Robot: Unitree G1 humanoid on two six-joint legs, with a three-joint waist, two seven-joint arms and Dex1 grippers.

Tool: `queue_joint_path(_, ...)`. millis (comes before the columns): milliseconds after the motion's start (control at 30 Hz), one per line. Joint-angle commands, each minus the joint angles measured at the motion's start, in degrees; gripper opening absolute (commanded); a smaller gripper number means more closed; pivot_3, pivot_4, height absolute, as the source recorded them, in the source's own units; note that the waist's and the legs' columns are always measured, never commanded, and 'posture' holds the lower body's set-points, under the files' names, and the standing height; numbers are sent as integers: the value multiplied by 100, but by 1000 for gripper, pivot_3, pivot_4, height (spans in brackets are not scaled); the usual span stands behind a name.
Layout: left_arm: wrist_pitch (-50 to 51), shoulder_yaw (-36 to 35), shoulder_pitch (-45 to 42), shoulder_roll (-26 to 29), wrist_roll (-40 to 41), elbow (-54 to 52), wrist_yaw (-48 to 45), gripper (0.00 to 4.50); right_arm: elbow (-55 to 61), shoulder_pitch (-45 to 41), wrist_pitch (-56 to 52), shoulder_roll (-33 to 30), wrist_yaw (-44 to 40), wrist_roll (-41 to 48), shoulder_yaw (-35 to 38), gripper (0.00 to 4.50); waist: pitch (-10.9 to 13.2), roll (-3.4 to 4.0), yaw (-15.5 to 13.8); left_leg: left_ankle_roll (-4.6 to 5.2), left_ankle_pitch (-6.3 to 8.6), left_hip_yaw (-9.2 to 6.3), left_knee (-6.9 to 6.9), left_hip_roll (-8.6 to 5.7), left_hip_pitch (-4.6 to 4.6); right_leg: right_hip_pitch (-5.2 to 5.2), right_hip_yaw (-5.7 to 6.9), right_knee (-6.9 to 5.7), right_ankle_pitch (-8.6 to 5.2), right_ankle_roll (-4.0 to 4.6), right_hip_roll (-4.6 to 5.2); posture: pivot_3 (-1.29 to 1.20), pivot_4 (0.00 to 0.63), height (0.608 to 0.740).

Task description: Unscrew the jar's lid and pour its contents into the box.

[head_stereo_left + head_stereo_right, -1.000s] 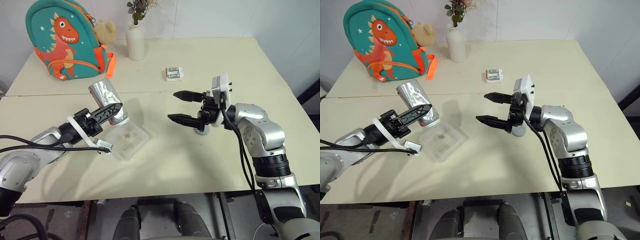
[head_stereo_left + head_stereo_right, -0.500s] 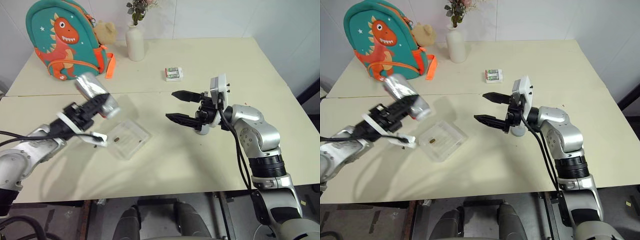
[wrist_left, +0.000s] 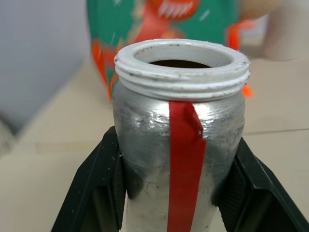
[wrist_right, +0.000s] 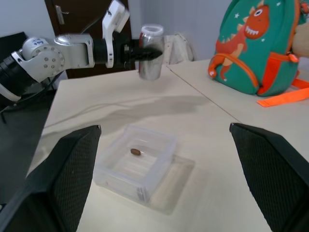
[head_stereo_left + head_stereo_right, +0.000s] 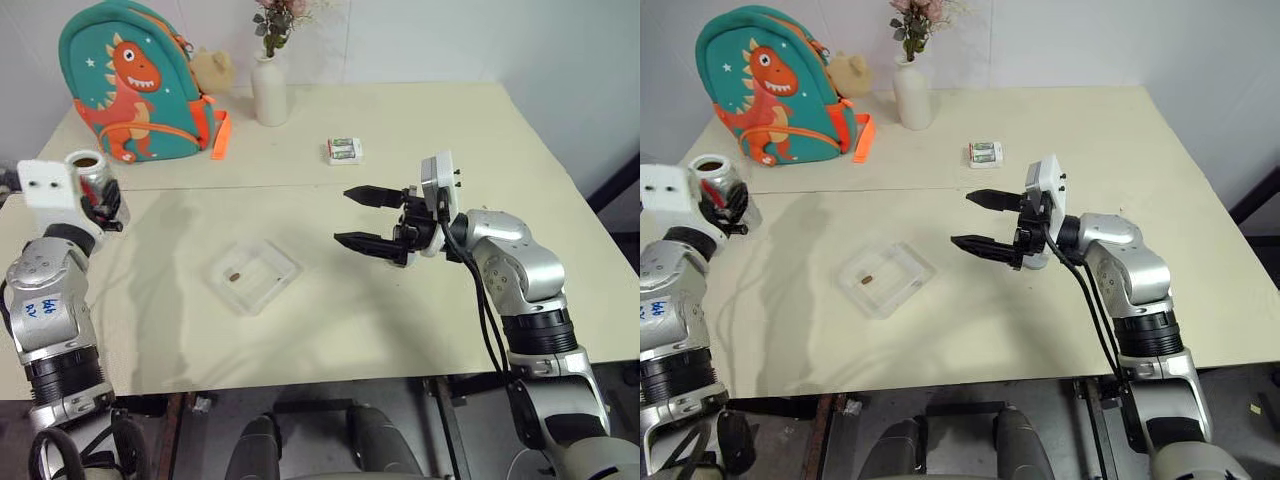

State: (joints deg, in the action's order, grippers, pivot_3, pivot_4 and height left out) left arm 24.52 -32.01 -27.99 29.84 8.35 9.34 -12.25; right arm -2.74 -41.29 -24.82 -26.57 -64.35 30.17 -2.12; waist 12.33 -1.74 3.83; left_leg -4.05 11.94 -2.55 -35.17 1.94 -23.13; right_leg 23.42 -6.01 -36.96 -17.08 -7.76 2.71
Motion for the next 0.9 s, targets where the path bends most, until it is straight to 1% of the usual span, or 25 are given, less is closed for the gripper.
queue_joint_path(33,-658,-323,-158,1,557,612,-281,1999,55,-126,178,-66,-129,-103,-59,4493,0,-1,0,-1,0,0,0,1,-1,2,0,0,0,1,-1,0,150,740)
queue_joint_path(167,-1454,-257,-152,45,626,1471,-395,1999,-22,-202,237,-19,-176,-193,-96,4493,0,-1,-27,-4,2,-1,2,1,-5,3,0,3,1,0,0,0,150,740)
queue_joint_path(233,-1831,-143,-52,56,648,1637,-619,1999,-62,-253,258,8,-182,-202,-101,4493,0,-1,-45,-6,3,-1,4,1,-7,3,0,7,1,0,0,0,150,740)
queue_joint_path(333,-2057,-32,112,75,688,1694,-825,1999,-96,-292,271,42,-198,-194,-98,4493,-1,-1,-59,-8,4,0,7,1,-9,4,0,11,1,0,1,0,150,740)
queue_joint_path(400,-2103,-58,192,75,808,1684,-922,2731,-105,-298,272,62,-209,-191,-97,4500,-1,-1,-57,-9,5,0,9,1,-9,4,0,13,1,0,1,0,150,740)
queue_joint_path(433,-2114,-64,216,81,854,1683,-956,2971,-109,-301,272,69,-211,-190,-98,4500,-1,-1,-56,-9,5,0,9,1,-9,4,0,13,1,0,0,0,150,740)
queue_joint_path(567,-2150,26,528,233,656,1535,-784,4234,-93,-283,275,102,-227,-170,-111,4500,0,-1,-38,-9,5,0,10,2,-8,5,0,13,1,0,0,0,150,740)
queue_joint_path(600,-2024,44,629,255,685,1419,-782,4472,-94,-280,274,107,-230,-167,-110,4500,-1,-1,-40,-9,5,1,11,2,-8,6,-1,13,1,0,0,0,150,740)
queue_joint_path(667,-1701,-22,984,246,833,959,-753,4472,-60,-254,263,99,-237,-159,-104,4500,-1,-1,-39,-9,5,1,11,4,-8,6,-1,13,1,1,0,0,150,740)
queue_joint_path(733,-1360,-111,1534,223,945,275,-746,4472,6,-199,248,61,-239,-144,-78,4500,-1,-2,-26,-12,7,1,13,6,-9,7,-1,15,1,1,0,0,150,740)
queue_joint_path(833,-971,-336,2673,272,1085,-953,-919,4472,93,-63,219,-69,-248,-133,-7,4500,-2,-4,-14,-22,16,9,17,15,-8,9,-2,19,-4,8,0,0,150,740)
queue_joint_path(900,-1034,-472,3481,399,1115,-1663,-1319,4472,194,80,184,-232,-368,-102,14,4500,-2,-7,-26,-27,23,11,20,24,-8,11,1,27,-9,19,-4,0,150,740)
